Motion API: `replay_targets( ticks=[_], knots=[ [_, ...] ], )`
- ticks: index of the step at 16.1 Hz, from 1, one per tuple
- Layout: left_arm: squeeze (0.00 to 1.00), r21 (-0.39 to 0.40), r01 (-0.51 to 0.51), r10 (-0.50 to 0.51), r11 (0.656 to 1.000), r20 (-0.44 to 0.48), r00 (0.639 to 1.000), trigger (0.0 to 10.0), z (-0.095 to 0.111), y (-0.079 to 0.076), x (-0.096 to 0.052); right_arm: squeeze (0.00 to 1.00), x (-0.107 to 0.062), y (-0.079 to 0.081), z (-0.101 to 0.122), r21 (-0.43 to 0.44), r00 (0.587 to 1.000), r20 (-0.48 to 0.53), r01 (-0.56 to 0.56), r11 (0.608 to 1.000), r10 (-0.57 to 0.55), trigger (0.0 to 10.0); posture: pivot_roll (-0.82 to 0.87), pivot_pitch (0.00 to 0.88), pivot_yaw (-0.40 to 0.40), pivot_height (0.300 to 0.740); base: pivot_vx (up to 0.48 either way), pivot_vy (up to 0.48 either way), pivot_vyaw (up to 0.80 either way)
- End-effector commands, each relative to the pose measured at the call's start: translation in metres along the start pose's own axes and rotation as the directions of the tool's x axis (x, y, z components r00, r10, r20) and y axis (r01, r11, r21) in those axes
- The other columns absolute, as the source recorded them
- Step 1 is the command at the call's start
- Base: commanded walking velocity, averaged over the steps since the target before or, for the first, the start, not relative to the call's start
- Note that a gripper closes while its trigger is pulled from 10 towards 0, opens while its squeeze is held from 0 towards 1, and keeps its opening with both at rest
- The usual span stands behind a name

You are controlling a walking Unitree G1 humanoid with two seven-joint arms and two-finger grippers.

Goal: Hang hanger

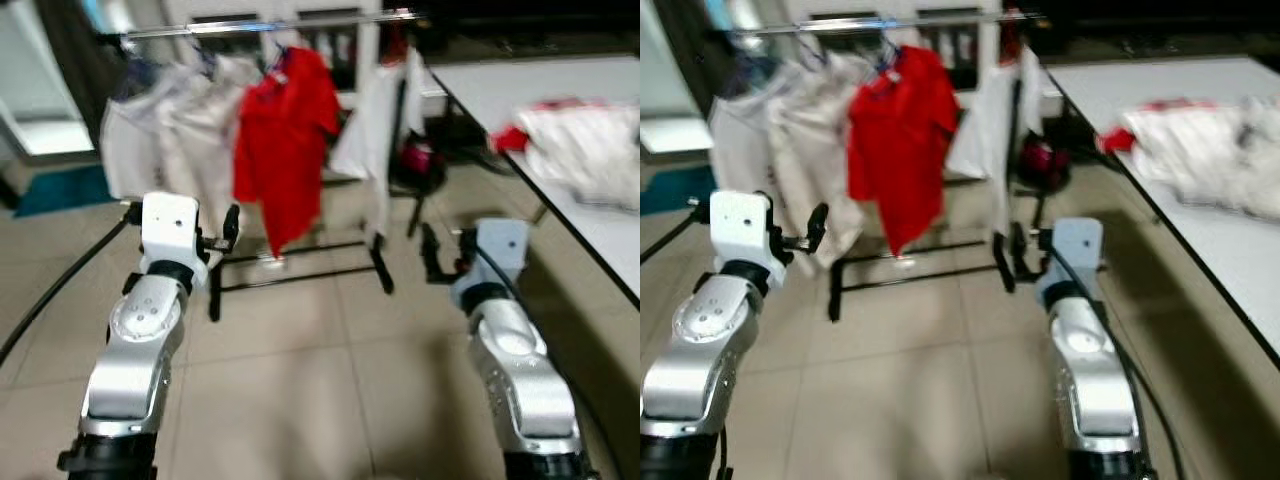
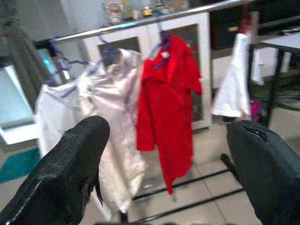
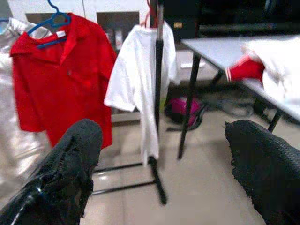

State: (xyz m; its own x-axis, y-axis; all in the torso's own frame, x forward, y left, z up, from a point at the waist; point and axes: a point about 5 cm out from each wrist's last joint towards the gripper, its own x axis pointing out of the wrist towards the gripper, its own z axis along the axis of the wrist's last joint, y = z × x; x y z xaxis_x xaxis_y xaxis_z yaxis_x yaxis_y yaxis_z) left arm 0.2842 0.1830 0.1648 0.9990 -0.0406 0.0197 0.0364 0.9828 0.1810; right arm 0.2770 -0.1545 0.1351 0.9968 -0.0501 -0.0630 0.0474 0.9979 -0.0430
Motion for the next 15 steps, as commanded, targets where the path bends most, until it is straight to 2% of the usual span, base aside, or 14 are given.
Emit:
replay_targets(
  ticks=[1, 2, 3, 4, 6, 8, 10, 11, 13, 15],
  knots=[
    [0.79, 0.015, -0.023, 0.023, 1.000, 0.011, 1.000, 10.0, 0.003, 0.006, 0.000, 0.93, 0.000, 0.006, 0.004, 0.006, 1.000, -0.010, -0.017, 1.000, 0.017, 10.0, -0.07, 0.044, 0.011, 0.740, 0.341, 0.000, 0.00],
    [0.79, 0.014, -0.024, 0.024, 1.000, 0.013, 1.000, 10.0, 0.004, 0.007, 0.001, 0.93, 0.000, 0.006, 0.004, -0.006, 1.000, -0.017, -0.021, 1.000, 0.021, 10.0, -0.07, 0.044, 0.011, 0.740, 0.341, 0.000, 0.00],
    [0.80, 0.012, -0.024, 0.023, 1.000, 0.015, 1.000, 10.0, 0.005, 0.007, 0.001, 0.16, -0.001, 0.002, 0.004, -0.065, 0.999, -0.004, 0.033, 0.997, -0.034, 10.0, -0.08, 0.048, 0.013, 0.740, 0.341, 0.000, 0.00],
    [0.80, 0.013, -0.020, 0.020, 1.000, 0.013, 1.000, 10.0, 0.005, 0.006, 0.001, 0.00, -0.002, 0.003, 0.012, -0.033, 0.996, 0.083, 0.012, 0.999, -0.009, 10.0, -0.08, 0.052, 0.014, 0.740, 0.345, 0.000, 0.00],
    [0.79, 0.012, -0.019, 0.019, 1.000, 0.013, 1.000, 10.0, 0.005, 0.005, 0.000, 0.00, -0.003, 0.001, 0.014, -0.057, 0.994, 0.110, 0.028, 0.998, -0.021, 10.0, -0.08, 0.052, 0.014, 0.740, 0.337, 0.000, 0.00],
    [0.80, 0.014, -0.015, 0.015, 1.000, 0.014, 1.000, 10.0, 0.005, 0.004, -0.001, 0.00, -0.005, 0.001, 0.015, 0.020, 0.995, 0.098, 0.015, 1.000, -0.017, 10.0, -0.08, 0.051, 0.010, 0.740, 0.336, 0.000, 0.00],
    [0.80, 0.014, -0.016, 0.016, 1.000, 0.018, 1.000, 10.0, 0.007, 0.004, 0.000, 0.00, -0.003, -0.003, 0.011, 0.072, 0.996, 0.042, 0.071, 0.995, -0.075, 10.0, -0.07, 0.050, 0.007, 0.740, 0.328, 0.000, 0.00],
    [0.80, 0.013, -0.016, 0.016, 1.000, 0.022, 1.000, 10.0, 0.008, 0.004, 0.000, 0.00, -0.003, -0.002, 0.011, 0.097, 0.998, 0.039, 0.050, 0.994, -0.054, 10.0, -0.07, 0.051, 0.007, 0.740, 0.334, 0.000, 0.00],
    [0.80, 0.013, -0.011, 0.011, 1.000, 0.029, 1.000, 10.0, 0.010, 0.003, 0.000, 0.00, -0.004, 0.004, 0.014, 0.065, 0.998, 0.062, -0.002, 0.998, -0.002, 10.0, -0.07, 0.051, 0.009, 0.740, 0.330, 0.000, 0.00],
    [0.80, 0.003, -0.008, 0.008, 1.000, 0.029, 1.000, 10.0, 0.010, 0.002, 0.001, 0.00, -0.004, 0.007, 0.014, 0.094, 0.999, 0.048, -0.016, 0.995, 0.011, 10.0, -0.07, 0.052, 0.012, 0.740, 0.332, 0.000, 0.00]
  ],
)
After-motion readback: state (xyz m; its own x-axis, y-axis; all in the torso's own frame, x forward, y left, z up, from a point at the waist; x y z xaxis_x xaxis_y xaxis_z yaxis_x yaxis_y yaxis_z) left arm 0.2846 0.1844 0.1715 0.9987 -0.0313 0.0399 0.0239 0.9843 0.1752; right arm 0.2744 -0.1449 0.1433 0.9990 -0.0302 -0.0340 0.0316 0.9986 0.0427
